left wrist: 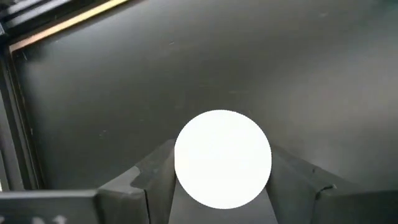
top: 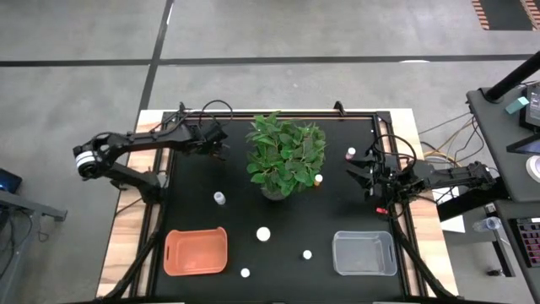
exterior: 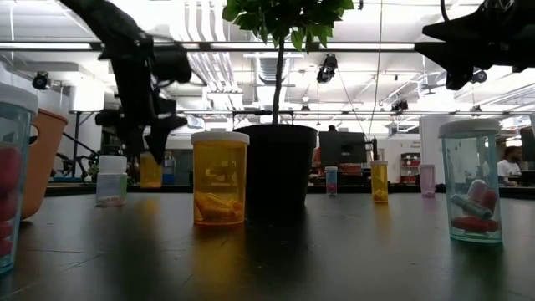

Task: Pick and place medicine bottles into bin by pill shape (circle, oval)
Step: Put the top orange capsule bottle into the transparent bin

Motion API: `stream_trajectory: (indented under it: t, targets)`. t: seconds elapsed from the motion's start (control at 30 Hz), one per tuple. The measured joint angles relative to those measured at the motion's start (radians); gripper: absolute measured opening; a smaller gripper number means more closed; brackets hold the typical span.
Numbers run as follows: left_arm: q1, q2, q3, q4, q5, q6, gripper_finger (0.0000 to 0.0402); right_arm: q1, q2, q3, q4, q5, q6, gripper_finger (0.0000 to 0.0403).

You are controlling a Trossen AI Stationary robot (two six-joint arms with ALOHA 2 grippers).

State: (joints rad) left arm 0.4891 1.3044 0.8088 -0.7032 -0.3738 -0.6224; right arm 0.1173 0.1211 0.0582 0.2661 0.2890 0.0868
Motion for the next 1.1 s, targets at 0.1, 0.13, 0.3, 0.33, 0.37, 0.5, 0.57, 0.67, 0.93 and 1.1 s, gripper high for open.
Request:
stream_trajectory:
  t: [0.1, 0.13, 0.3, 0.33, 0.37, 0.5, 0.57, 0.67, 0.93, 1.1]
  targets:
    - [-0.078, -0.033, 0.058, -0.125, -0.002, -0.045, 0.0186, 0.0, 0.003, 0.01, -0.005, -0.024, -0.001, 0.0166]
    - [-0.111, -0.042, 0.082, -0.167, -0.002, -0.066, 0.0186, 0.0, 0.007, 0.019, -0.01, -0.045, -0.002, 0.0166]
    - [-0.324, -0.065, 0.217, -0.368, 0.014, -0.184, 0.0187, 0.008, 0.043, 0.116, -0.174, -0.118, 0.032, 0.0166]
    - [-0.373, -0.064, 0.246, -0.404, 0.023, -0.213, 0.0187, 0.012, 0.057, 0.137, -0.217, -0.126, 0.047, 0.0166]
    - [-0.426, -0.062, 0.274, -0.438, 0.03, -0.242, 0.0187, 0.02, 0.075, 0.158, -0.255, -0.136, 0.054, 0.0166]
    - [-0.637, -0.047, 0.374, -0.457, 0.079, -0.331, 0.0188, 0.066, 0.148, 0.216, -0.306, -0.161, 0.071, 0.0166]
    - [-0.743, -0.025, 0.425, -0.453, 0.095, -0.357, 0.0188, 0.1, 0.184, 0.235, -0.305, -0.166, 0.071, 0.0166]
    - [-0.886, 0.028, 0.507, -0.434, 0.105, -0.368, 0.0189, 0.155, 0.239, 0.256, -0.278, -0.165, 0.073, 0.0166]
    - [-1.088, 0.26, 0.761, -0.373, 0.104, -0.271, 0.0189, 0.347, 0.413, 0.284, -0.142, -0.148, 0.113, 0.0166]
    - [-1.101, 0.417, 0.914, -0.359, 0.096, -0.145, 0.0189, 0.502, 0.552, 0.32, -0.063, -0.037, 0.14, 0.0166]
